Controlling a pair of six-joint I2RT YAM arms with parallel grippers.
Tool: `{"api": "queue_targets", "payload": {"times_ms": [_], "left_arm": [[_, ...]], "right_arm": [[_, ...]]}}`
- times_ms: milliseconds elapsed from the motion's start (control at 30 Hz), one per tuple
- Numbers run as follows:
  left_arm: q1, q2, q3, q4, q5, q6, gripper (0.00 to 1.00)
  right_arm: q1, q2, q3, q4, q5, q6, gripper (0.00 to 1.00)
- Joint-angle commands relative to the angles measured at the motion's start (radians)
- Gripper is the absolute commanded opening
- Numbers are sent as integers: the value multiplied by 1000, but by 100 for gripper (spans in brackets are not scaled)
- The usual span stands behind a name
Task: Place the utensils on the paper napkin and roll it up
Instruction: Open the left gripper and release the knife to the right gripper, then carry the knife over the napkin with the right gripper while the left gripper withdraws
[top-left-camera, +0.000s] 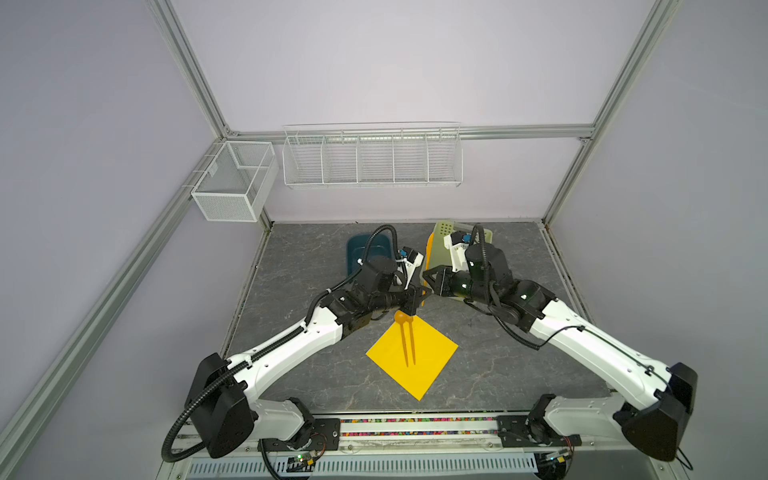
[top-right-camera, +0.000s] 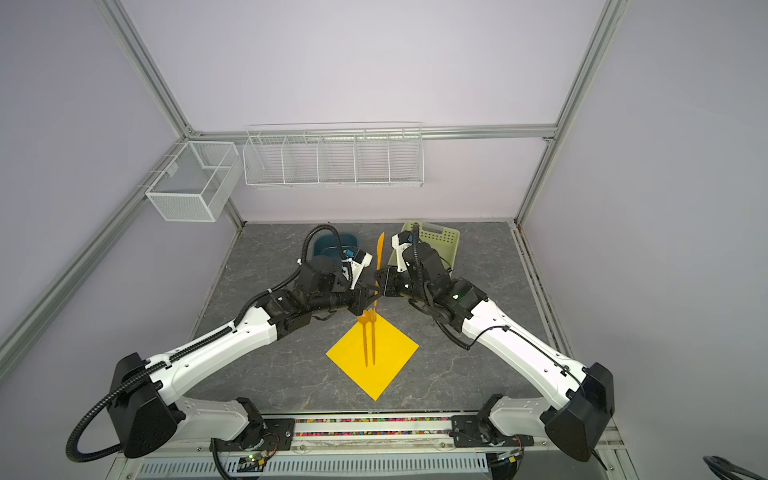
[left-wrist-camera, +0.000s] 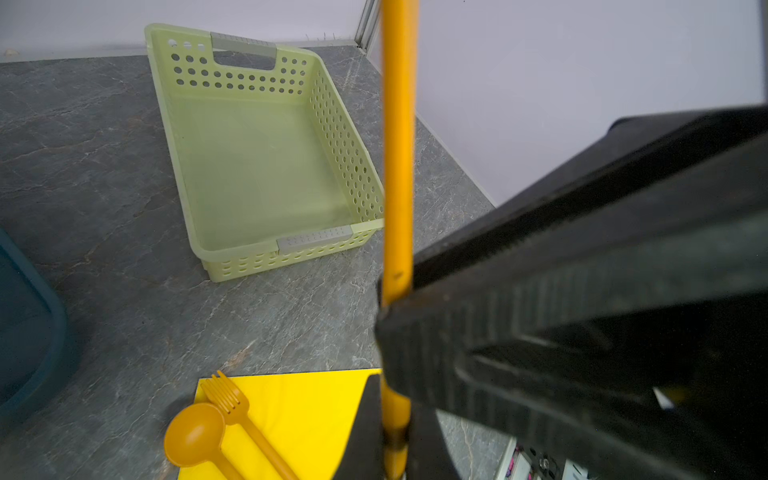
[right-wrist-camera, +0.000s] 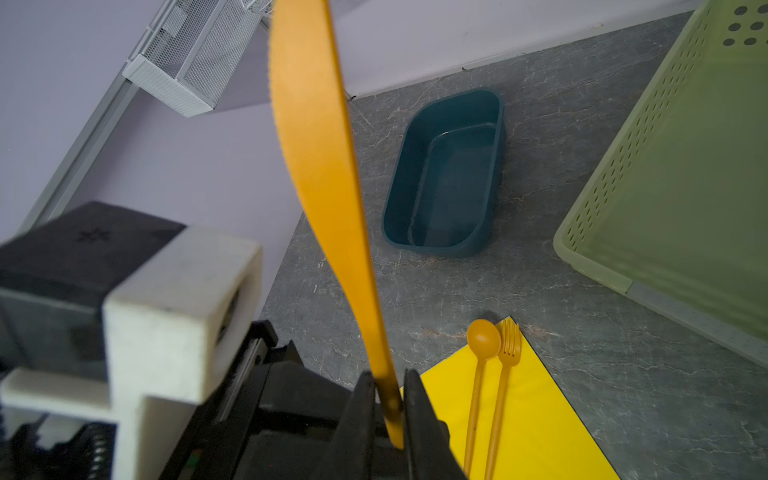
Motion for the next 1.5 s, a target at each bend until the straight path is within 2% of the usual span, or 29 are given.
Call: {"api": "queue_targets", "payload": {"times_ms": [0, 200, 433, 733, 767, 867, 967, 1233, 1467], "left_arm": [[-6, -3, 15, 3, 11, -10, 0], [-7, 1, 14, -2, 18, -10, 0], [-7, 9, 19, -5, 20, -13, 0], [-6, 5, 20, -11, 11, -17, 0], [-7, 2, 20, -11, 13, -18, 3], [-7, -9, 23, -13, 38, -20, 20], [-6, -40, 14, -26, 22, -20, 28], [30, -139, 13, -157, -63, 24, 32], [186, -189, 15, -267, -26, 67, 32]], "right_arm": [[6, 11, 14, 24, 18, -5, 16], [5, 11, 15, 24, 18, -6, 13], [5, 10, 17, 21, 19, -10, 17], [6, 3, 14, 15, 27, -11, 8], [6, 2, 14, 10, 29, -13, 8], [6, 1, 17, -17, 48, -24, 7], [5, 0, 22, -59, 63, -37, 7], [8, 12, 14, -210, 12, -41, 7], [31, 43, -41, -293, -64, 0, 7]]}}
